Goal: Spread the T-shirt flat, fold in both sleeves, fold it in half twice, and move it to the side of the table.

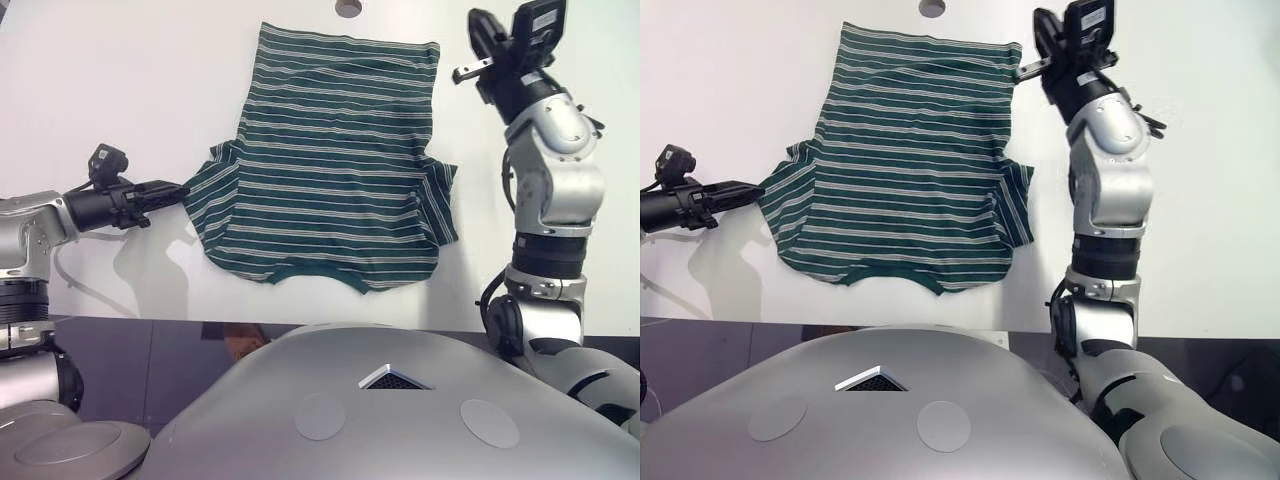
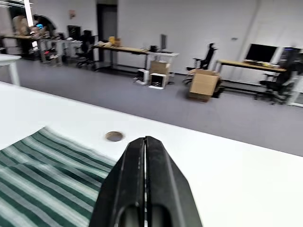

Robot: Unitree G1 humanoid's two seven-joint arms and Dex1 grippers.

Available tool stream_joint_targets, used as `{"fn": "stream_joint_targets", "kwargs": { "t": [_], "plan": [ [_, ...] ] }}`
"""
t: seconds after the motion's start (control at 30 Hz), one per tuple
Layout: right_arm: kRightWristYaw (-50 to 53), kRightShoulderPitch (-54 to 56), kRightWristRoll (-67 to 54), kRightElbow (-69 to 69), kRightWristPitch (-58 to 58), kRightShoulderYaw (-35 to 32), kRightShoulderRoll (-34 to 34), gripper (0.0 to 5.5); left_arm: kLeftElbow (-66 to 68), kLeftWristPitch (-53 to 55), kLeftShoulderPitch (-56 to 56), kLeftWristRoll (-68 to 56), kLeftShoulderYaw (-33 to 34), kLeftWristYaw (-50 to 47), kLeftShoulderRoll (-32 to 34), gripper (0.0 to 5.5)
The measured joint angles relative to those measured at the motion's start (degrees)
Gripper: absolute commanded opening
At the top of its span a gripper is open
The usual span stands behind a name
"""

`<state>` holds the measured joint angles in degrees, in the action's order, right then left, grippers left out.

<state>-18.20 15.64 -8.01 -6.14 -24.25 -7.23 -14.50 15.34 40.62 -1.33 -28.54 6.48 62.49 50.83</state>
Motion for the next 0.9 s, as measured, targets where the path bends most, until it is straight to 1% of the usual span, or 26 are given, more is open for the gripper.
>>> {"fn": "stream_joint_targets", "kwargs": {
  "t": [0.07,0.1,0.13,0.17,0.2,0.27,0.33,0.4,0.5,0.57,0.6,0.63,0.67,0.7,0.73,0.8,0.83,0.87,0.9],
  "plan": [
    [1.81,0.01,-0.26,1.05,0.21,-3.08,-1.01,0.0,2.15,-1.43,-0.09,0.0,-0.16,1.95,0.39,0.55],
    [2.45,0.0,-0.54,1.06,0.26,-3.72,-1.2,0.0,3.26,-2.03,0.29,0.08,-0.82,2.9,1.07,0.46],
    [2.72,0.0,-0.56,1.17,0.31,-3.89,-1.24,0.0,4.3,-2.44,0.92,0.2,-1.24,3.54,1.26,0.18],
    [2.86,0.0,-0.58,1.69,0.55,-3.9,-1.29,0.0,5.38,-2.71,2.14,0.53,-1.43,4.04,1.25,0.03],
    [2.94,0.0,-0.59,2.18,0.65,-3.88,-1.31,0.0,5.78,-2.51,2.63,0.82,-1.16,4.18,1.2,0.03],
    [3.22,0.02,-0.59,3.0,0.66,-3.79,-1.85,0.0,4.38,2.06,2.67,-3.27,1.28,5.11,0.05,0.03],
    [2.98,0.13,-0.61,3.41,0.75,-3.53,-2.33,0.0,-1.37,6.53,3.09,-9.36,4.34,6.46,-1.09,0.03],
    [2.85,0.15,-0.59,3.79,0.88,-3.41,-2.74,0.0,-7.67,10.05,3.36,-13.06,5.56,6.35,-2.03,0.03],
    [2.36,0.15,-0.71,4.15,0.82,-2.99,-3.07,0.0,-17.54,14.1,2.49,-16.63,5.07,3.7,-4.19,0.03],
    [1.3,0.15,-0.65,5.19,0.61,-1.45,-3.27,0.0,-22.56,15.39,2.23,-16.95,1.33,0.2,-8.47,0.03],
    [1.17,0.13,-0.65,5.22,0.16,-1.29,-3.43,0.21,-23.25,15.38,2.12,-16.75,0.21,-0.81,-9.25,0.0],
    [0.78,-0.2,-0.79,5.01,-1.06,-1.26,-3.89,0.28,-24.52,14.87,1.88,-15.53,-2.42,-2.13,-10.27,0.0],
    [-0.35,-1.45,-2.26,4.08,-4.04,-1.62,-4.25,0.49,-25.09,13.89,0.43,-13.12,-6.36,-3.61,-11.92,0.21],
    [-0.89,-2.38,-3.51,3.3,-5.62,-1.95,-4.34,0.65,-25.14,13.47,-0.33,-12.07,-7.66,-4.38,-12.45,0.29],
    [-3.02,-5.21,-6.73,0.76,-10.42,-2.96,-4.98,0.87,-25.07,12.13,-1.99,-9.79,-9.91,-6.03,-13.02,0.49],
    [-9.74,-13.07,-13.73,-6.18,-18.77,-4.56,-8.93,1.18,-25.82,10.01,-4.1,-8.99,-10.4,-6.99,-13.27,0.75],
    [-12.78,-17.04,-16.69,-9.27,-22.04,-5.78,-10.95,1.36,-26.5,9.44,-4.85,-8.97,-10.19,-7.11,-13.29,0.8],
    [-16.7,-22.32,-20.46,-13.43,-25.73,-7.75,-14.58,1.53,-27.14,8.64,-5.84,-8.96,-9.85,-7.24,-13.28,0.8],
    [-19.08,-25.31,-22.56,-15.96,-27.71,-9.04,-16.76,1.57,-27.58,8.32,-6.55,-9.01,-9.38,-7.19,-13.21,0.8]
  ]
}}
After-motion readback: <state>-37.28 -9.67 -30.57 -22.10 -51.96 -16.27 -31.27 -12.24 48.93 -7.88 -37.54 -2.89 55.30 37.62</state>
